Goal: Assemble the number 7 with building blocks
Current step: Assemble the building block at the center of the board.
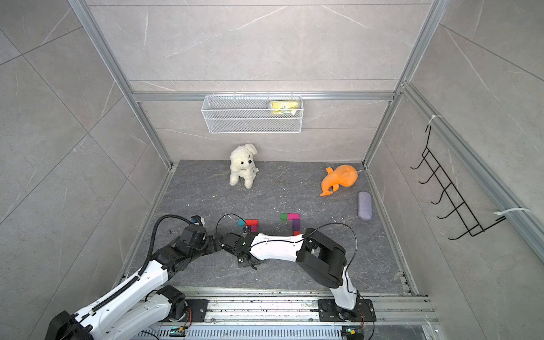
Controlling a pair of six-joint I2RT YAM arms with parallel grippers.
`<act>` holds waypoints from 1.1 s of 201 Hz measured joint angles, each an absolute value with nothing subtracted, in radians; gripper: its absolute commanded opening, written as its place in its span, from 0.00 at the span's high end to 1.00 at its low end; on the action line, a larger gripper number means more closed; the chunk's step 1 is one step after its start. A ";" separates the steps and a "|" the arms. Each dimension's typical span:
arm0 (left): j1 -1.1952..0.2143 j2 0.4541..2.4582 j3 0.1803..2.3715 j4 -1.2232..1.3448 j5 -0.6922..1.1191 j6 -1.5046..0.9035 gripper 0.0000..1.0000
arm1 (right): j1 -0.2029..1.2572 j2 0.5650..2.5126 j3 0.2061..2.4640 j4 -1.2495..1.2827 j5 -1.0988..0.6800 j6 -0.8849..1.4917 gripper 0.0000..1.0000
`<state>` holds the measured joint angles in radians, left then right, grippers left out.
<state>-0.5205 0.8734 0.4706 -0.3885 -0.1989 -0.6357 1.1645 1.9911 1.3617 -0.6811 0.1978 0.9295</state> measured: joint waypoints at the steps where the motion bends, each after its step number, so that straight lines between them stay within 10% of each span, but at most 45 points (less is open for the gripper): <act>1: -0.521 0.873 0.471 -0.389 -0.199 -0.635 0.00 | 1.164 1.991 1.362 -0.681 0.197 0.929 0.68; 221: -0.521 0.888 0.470 -0.388 -0.176 -0.590 0.00 | 1.162 2.004 1.367 -0.682 0.206 1.033 0.68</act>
